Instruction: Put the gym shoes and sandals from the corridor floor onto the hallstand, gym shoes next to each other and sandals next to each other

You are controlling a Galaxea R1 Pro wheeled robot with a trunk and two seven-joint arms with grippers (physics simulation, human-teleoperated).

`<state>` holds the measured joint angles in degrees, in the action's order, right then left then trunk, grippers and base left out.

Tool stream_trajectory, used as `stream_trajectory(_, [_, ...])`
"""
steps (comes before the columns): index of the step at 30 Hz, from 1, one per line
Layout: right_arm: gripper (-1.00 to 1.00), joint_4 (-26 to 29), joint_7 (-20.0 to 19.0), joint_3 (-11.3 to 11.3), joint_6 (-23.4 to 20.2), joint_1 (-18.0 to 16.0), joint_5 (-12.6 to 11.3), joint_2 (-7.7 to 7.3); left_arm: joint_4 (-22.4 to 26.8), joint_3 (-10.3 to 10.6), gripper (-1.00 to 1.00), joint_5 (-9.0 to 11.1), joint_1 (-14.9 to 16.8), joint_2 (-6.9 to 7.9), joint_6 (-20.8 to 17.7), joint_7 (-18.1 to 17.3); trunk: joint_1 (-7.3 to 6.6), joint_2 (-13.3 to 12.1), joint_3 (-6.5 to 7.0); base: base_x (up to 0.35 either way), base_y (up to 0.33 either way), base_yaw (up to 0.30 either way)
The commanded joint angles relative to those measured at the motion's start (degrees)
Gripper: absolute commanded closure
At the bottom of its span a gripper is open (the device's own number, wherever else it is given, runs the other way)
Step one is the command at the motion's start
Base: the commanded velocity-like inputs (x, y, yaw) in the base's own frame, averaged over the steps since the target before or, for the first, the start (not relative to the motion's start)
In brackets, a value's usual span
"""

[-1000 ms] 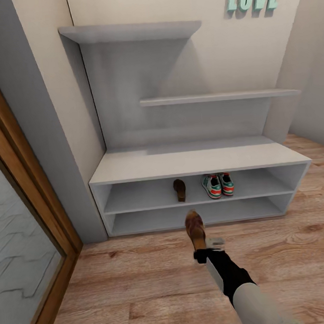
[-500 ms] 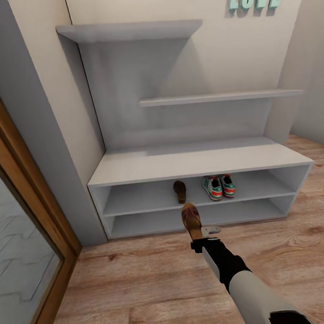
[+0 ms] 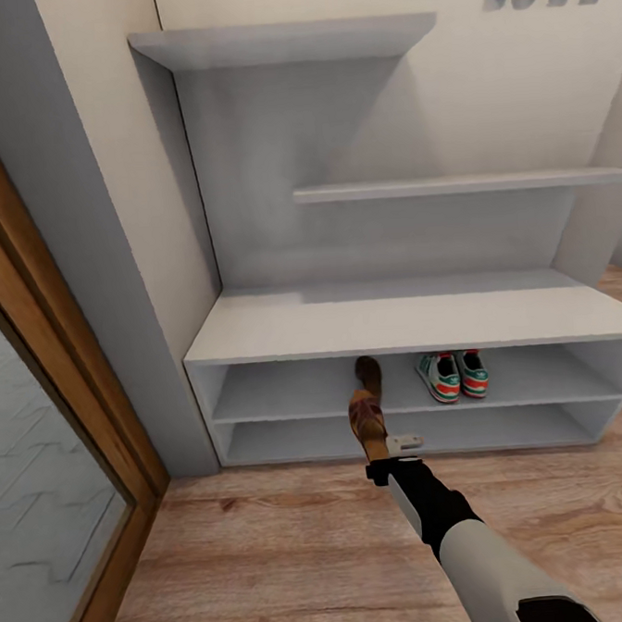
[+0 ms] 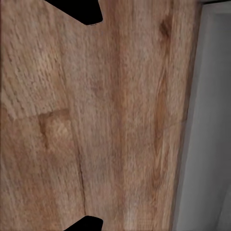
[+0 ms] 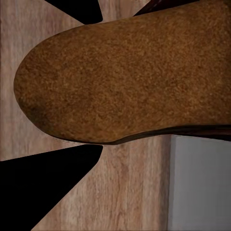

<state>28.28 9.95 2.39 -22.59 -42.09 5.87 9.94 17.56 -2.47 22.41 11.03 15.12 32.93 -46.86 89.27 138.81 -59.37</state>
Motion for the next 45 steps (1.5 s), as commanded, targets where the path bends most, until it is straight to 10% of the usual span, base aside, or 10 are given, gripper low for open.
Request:
stream_trajectory(1, [1.00, 0.10, -0.05, 0.25, -0.35, -0.01, 0.45, 0.06, -0.07, -0.25, -1.00, 0.18, 0.04, -0.01, -0.06, -0.51, -0.01, 0.02, -0.07, 0.015, 0.000, 0.055])
stream_trajectory(45, [1.00, 0.02, -0.08, 0.35, -0.18, 0.07, 0.45, 0.06, -0.07, -0.34, -1.00, 0.18, 0.04, -0.09, -0.15, -0.43, -0.01, 0.02, -0.13, 0.046, 0.017, 0.005])
